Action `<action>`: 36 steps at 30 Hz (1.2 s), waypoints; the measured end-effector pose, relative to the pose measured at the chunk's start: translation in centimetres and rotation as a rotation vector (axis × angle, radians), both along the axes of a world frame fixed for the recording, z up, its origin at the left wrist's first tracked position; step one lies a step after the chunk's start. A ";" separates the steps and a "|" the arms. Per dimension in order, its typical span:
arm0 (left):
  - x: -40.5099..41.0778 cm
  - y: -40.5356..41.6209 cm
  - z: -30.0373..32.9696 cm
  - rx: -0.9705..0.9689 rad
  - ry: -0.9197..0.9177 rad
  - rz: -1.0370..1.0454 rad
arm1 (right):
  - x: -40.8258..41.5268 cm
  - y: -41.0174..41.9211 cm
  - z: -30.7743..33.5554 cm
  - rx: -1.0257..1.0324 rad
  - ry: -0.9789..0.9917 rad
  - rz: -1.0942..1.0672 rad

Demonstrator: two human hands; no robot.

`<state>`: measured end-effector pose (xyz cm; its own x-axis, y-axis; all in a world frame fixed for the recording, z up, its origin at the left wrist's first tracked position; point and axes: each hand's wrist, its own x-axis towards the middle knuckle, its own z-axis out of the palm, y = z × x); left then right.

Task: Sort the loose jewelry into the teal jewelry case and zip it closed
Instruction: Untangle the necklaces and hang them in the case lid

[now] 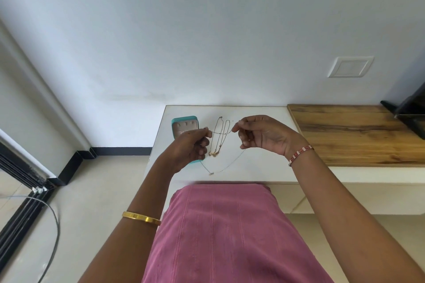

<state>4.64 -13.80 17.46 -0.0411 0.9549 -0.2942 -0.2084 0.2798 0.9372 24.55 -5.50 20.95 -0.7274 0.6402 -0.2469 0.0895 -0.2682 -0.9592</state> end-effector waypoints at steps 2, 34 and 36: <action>0.3 -0.1 0.1 0.008 0.005 -0.012 | -0.3 -0.2 0.0 -0.014 0.015 0.021; 4.7 0.3 -1.0 0.337 0.776 0.188 | -3.5 -3.2 1.4 0.472 -0.135 -0.131; 4.7 0.3 -0.9 0.323 0.790 0.196 | -3.7 -3.2 1.5 0.581 -0.261 -0.118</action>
